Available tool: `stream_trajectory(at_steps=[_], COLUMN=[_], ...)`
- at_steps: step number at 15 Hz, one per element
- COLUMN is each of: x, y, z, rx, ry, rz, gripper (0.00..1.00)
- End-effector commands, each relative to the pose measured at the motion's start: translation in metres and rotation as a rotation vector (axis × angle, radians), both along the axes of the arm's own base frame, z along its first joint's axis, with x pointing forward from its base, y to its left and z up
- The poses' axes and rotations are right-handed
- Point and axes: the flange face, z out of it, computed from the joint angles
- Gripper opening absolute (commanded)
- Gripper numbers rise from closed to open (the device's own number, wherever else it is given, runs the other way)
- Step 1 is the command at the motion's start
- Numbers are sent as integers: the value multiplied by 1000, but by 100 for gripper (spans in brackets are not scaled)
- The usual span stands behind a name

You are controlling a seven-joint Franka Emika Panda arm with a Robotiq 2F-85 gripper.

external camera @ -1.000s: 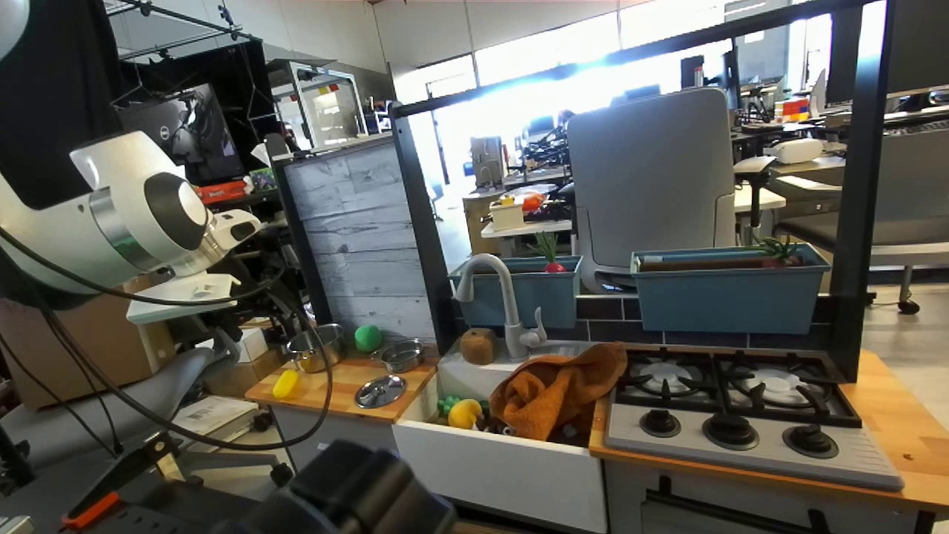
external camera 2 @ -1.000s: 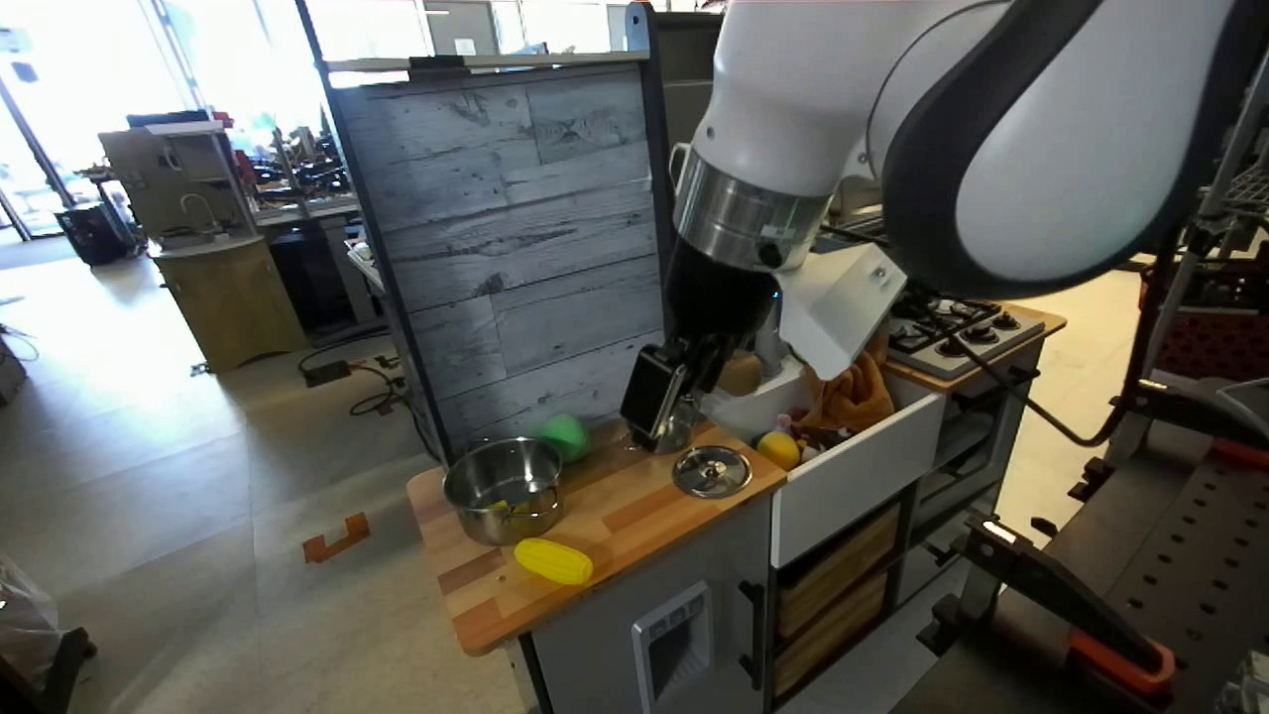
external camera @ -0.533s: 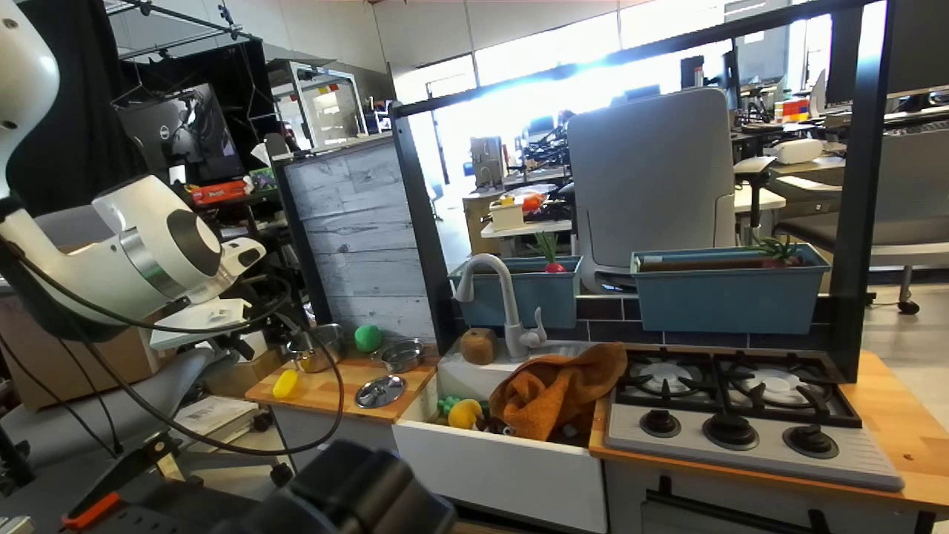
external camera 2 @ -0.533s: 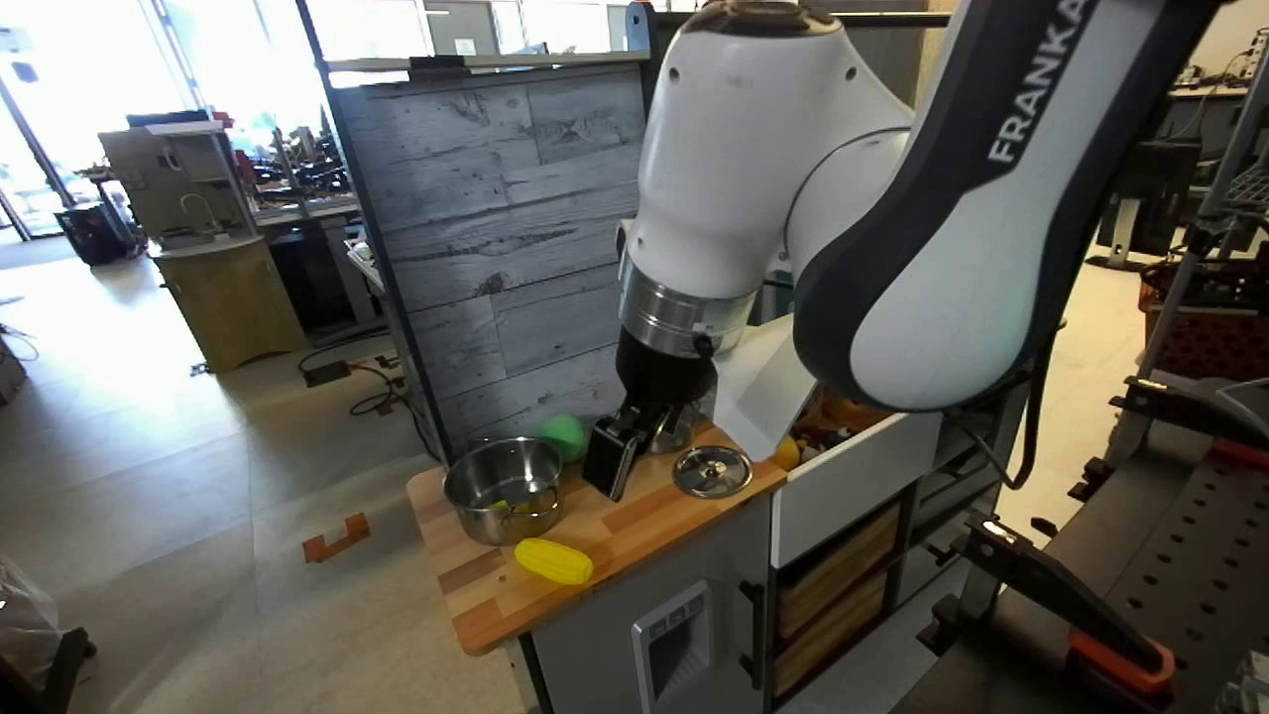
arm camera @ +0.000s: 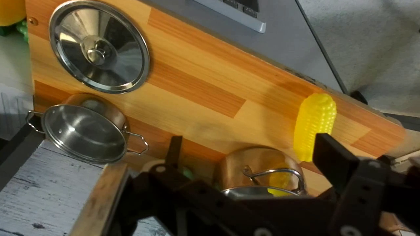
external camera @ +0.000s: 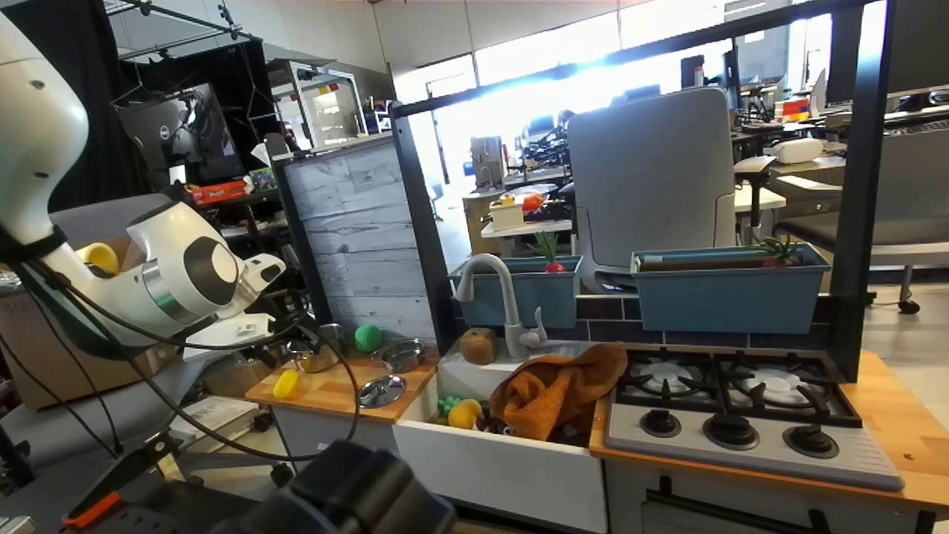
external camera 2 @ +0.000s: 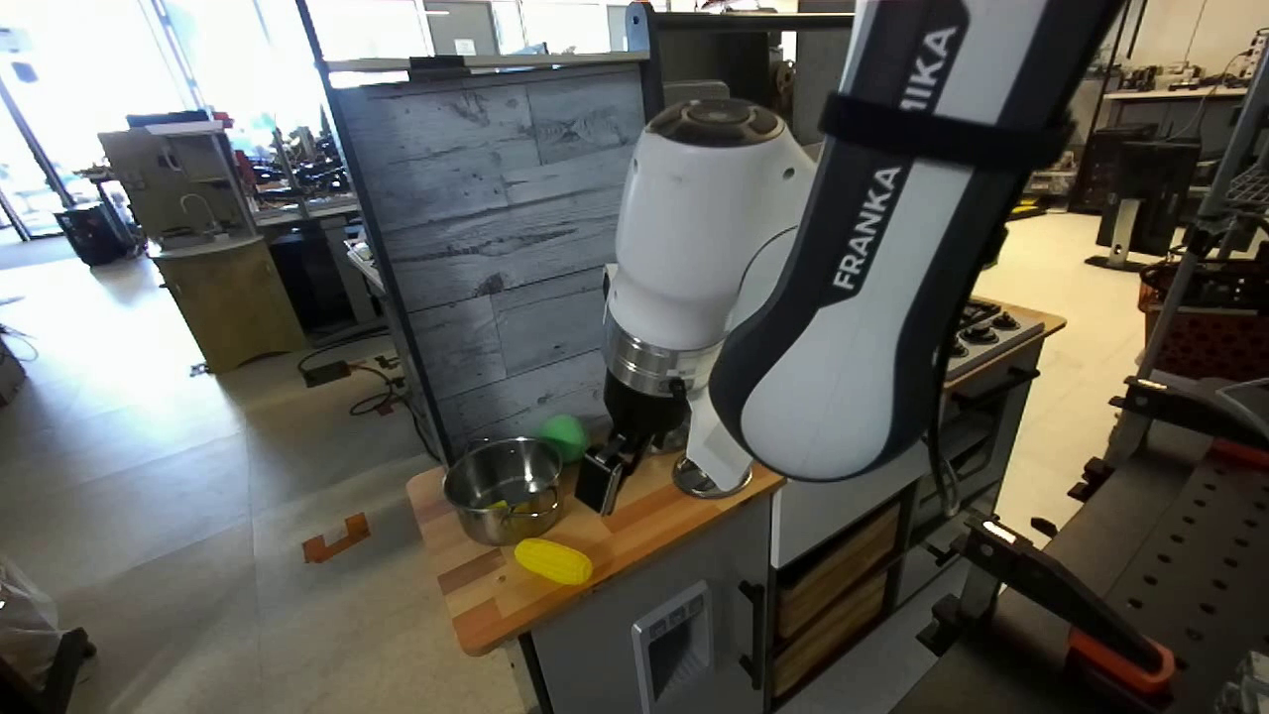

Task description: Place the yellow cob of maize inside the silver pot on the left

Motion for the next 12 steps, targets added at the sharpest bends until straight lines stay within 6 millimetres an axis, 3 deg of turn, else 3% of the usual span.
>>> stream_trajectory(at_steps=[1,12], x=[14,5], y=[9,47], z=[-17,-41], rx=[-12,-8], ry=[-20,55], rz=[24,210], gripper=[100,100])
